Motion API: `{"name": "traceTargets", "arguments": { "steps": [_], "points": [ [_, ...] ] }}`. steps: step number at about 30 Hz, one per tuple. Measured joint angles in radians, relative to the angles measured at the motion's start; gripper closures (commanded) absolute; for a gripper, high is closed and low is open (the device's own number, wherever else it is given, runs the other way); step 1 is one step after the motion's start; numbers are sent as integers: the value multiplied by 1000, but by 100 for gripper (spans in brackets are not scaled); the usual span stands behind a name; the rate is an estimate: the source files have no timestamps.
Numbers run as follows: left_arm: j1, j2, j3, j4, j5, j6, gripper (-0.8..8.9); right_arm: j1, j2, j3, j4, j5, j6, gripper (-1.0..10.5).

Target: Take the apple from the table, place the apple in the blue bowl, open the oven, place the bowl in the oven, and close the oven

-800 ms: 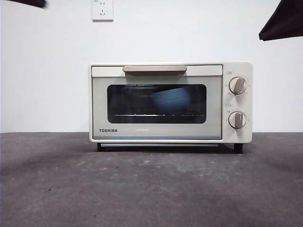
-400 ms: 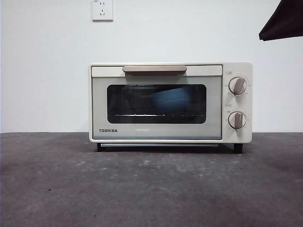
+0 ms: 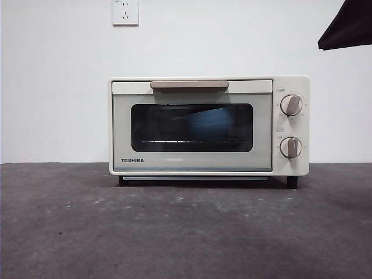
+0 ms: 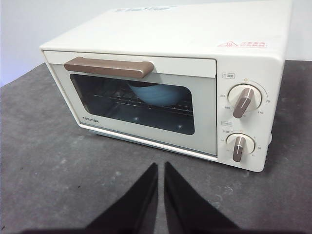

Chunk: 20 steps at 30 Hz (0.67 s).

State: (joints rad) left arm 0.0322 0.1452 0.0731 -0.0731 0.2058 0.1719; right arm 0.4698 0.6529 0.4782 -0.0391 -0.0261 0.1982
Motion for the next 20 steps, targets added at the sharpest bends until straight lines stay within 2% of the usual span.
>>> {"name": "traceTargets", "arguments": {
  "steps": [7, 20],
  "points": [
    [0, -134, -41, -99, -1, -16, 806, 0, 0, 0, 0, 0, 0, 944],
    [0, -142, -40, -102, -1, -55, 806, 0, 0, 0, 2, 0, 0, 944]
  ]
}}
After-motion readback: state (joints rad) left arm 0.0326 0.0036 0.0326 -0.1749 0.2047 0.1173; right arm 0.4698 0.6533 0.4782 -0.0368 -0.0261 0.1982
